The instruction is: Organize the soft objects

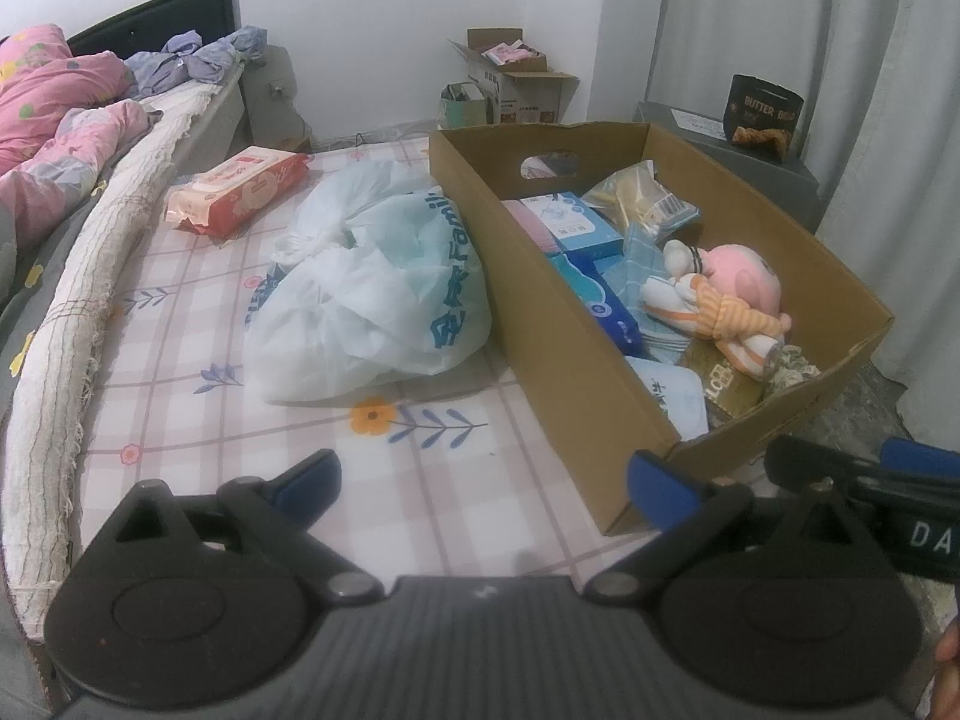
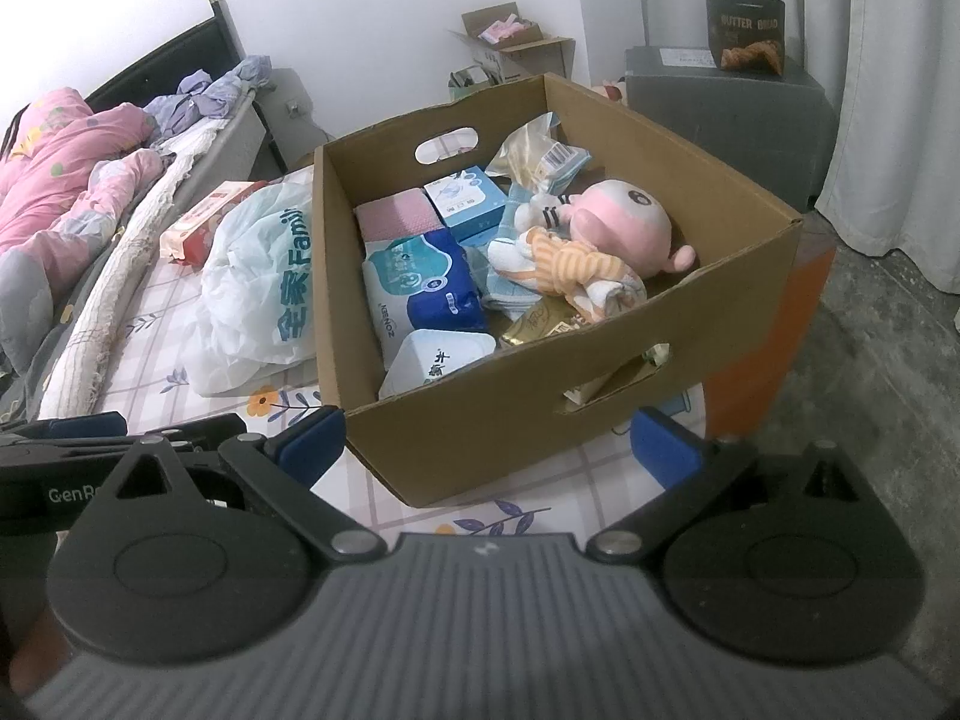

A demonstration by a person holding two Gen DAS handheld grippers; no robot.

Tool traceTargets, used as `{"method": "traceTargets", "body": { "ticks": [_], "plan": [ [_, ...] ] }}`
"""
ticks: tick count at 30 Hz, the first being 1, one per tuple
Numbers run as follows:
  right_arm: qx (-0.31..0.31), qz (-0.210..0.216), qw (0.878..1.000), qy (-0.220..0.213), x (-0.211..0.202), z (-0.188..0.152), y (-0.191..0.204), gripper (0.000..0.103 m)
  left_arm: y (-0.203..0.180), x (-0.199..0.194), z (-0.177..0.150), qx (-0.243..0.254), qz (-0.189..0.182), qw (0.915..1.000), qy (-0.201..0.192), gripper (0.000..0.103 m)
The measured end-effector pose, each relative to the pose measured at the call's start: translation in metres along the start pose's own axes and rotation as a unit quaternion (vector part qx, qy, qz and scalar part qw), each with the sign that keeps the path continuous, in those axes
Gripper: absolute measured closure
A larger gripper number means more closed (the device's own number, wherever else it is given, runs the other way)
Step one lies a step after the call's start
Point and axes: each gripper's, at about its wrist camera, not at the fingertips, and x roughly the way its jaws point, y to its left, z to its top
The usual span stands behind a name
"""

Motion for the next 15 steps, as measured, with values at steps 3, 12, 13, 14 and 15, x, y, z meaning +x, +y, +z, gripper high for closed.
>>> {"method": "traceTargets", "body": {
  "ticks": [3,12,13,14,15],
  "plan": [
    [0.0,0.0,1.0,0.0,0.0001,-0.0001,0.0,0.001,0.0005,-0.0001,-0.0004,0.0,0.0,1.0,0.0,0.001],
    [0.0,0.0,1.0,0.0,0.0002,0.0003,-0.0002,0.001,0.0001,0.0003,0.0002,0.0,0.0,1.0,0.0,0.001],
    [0.0,0.0,1.0,0.0,0.0001,0.0005,-0.0001,0.001,0.0002,0.0003,0.0002,0.0,0.0,1.0,0.0,0.001],
    [0.0,0.0,1.0,0.001,0.0001,0.0005,-0.0001,0.001,0.0003,0.0003,0.0002,0.0,0.0,1.0,0.0,0.001],
    [0.0,0.0,1.0,0.001,0.0001,0.0004,0.0,0.001,0.0003,0.0004,0.0003,0.0,0.0,1.0,0.001,0.001]
  ]
}}
